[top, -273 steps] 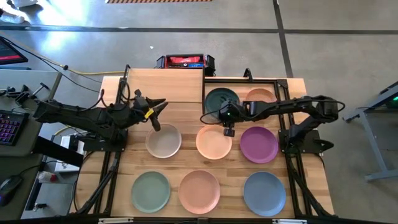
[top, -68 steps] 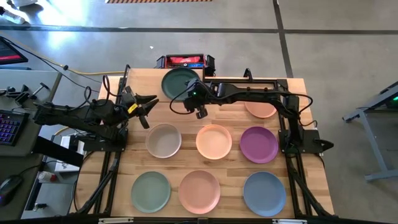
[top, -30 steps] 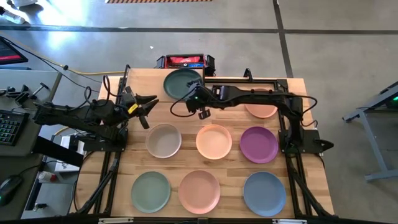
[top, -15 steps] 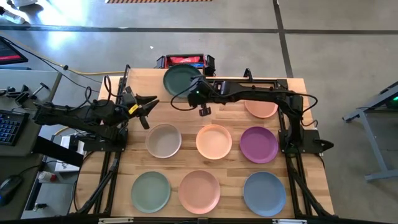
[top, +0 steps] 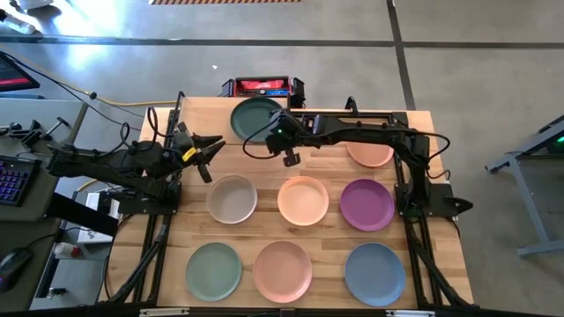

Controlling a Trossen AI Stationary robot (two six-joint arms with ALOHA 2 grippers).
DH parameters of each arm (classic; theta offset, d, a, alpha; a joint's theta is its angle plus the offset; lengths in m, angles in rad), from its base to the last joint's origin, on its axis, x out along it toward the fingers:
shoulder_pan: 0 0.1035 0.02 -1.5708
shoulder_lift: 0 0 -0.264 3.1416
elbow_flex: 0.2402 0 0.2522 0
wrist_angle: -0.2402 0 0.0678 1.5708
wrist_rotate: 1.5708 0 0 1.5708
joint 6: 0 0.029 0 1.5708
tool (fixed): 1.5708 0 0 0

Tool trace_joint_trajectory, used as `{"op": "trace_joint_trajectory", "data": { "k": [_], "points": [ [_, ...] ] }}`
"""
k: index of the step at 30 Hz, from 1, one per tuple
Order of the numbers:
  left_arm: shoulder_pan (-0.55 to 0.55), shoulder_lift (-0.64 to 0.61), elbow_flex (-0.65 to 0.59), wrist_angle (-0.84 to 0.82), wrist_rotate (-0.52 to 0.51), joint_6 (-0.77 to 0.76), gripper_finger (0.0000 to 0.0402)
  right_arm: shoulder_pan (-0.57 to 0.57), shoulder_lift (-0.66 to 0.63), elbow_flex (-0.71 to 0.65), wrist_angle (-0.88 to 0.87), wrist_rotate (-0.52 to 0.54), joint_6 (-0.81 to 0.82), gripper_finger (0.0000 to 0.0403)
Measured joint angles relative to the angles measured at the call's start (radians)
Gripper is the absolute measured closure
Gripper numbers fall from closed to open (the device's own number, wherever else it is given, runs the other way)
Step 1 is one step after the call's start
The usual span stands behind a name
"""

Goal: Place and stack plates onto a shelf
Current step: Put the dark green plate on the right part of the shelf

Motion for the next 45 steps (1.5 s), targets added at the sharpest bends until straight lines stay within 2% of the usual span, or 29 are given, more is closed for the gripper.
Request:
{"op": "trace_joint_trajectory", "data": {
  "k": [14, 20, 41, 45],
  "points": [
    [0.0, 0.0, 0.0, 0.0, 0.0, -0.007, 0.0328, -0.001, 0.001, 0.0, -0.03, 0.031, -0.006, 0.0376],
    [0.0, 0.0, 0.0, 0.001, 0.0, -0.01, 0.0328, -0.001, 0.001, 0.0, -0.03, 0.075, -0.003, 0.0376],
    [0.0, 0.0, 0.0, 0.001, 0.0, -0.01, 0.0328, -0.001, 0.001, 0.0, -0.006, 0.078, 0.01, 0.0378],
    [0.0, 0.0, 0.0, 0.001, 0.0, -0.01, 0.0328, 0.0, 0.001, 0.0, -0.014, 0.115, 0.004, 0.0367]
  ]
}}
